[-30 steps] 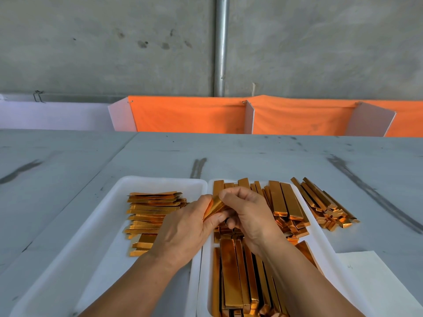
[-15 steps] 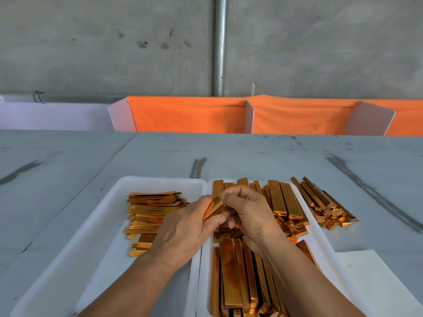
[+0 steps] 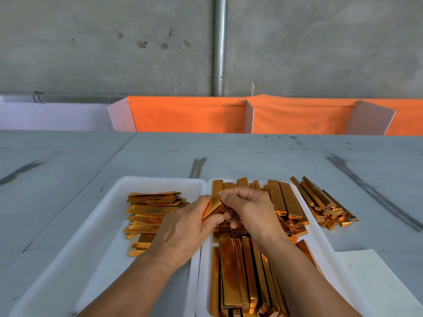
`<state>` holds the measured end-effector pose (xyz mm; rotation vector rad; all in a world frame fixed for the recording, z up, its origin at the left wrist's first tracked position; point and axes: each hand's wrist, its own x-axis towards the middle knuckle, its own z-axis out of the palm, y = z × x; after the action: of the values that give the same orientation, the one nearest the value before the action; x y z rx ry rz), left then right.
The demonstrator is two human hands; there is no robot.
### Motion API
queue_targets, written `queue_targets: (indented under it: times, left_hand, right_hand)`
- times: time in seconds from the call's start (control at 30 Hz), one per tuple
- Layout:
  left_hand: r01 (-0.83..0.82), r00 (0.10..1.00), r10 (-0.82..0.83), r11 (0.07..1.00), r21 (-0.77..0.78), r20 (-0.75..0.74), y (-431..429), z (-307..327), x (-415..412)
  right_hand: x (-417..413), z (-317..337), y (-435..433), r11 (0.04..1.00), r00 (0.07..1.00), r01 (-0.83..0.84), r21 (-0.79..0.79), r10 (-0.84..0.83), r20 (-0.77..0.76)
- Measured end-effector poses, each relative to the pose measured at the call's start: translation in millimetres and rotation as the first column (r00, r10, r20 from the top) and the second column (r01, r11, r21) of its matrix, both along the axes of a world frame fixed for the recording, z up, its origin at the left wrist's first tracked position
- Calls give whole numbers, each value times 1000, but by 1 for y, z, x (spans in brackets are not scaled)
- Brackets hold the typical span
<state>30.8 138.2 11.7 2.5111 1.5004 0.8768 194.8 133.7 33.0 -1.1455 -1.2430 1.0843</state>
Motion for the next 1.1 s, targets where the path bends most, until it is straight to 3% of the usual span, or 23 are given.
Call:
queue_targets:
  times: [0.53, 1.1]
  left_hand:
    - [14, 1000, -14, 1000, 1, 21, 0, 0, -2]
    - [-10, 1000, 10, 999, 44, 15, 0, 0, 0]
  right_hand:
    - [5, 4, 0, 995, 997, -69, -74, 66, -49]
    - [3, 1, -2, 998, 998, -61, -3, 60, -27]
